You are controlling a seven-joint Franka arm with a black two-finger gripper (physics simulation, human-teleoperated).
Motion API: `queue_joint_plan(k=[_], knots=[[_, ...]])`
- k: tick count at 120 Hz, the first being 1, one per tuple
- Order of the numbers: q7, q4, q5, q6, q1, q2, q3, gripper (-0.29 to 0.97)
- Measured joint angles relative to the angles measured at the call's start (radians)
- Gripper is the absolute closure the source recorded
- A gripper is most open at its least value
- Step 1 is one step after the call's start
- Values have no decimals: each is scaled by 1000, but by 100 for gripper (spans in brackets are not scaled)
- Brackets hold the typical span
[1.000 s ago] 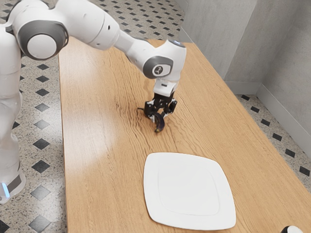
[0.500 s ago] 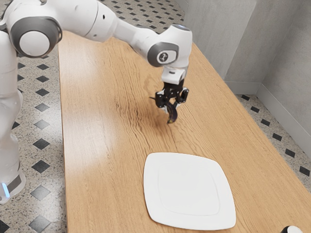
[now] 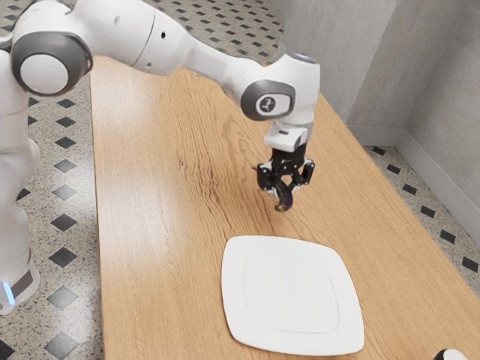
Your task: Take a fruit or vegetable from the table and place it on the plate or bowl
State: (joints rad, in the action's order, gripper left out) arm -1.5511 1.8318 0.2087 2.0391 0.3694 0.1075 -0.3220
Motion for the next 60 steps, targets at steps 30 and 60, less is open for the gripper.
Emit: queue_joint_plan(k=[30,60], knots=[[13,-23,0,2,13,18,72,53],[23,-60,0,7,82,62,129,53]])
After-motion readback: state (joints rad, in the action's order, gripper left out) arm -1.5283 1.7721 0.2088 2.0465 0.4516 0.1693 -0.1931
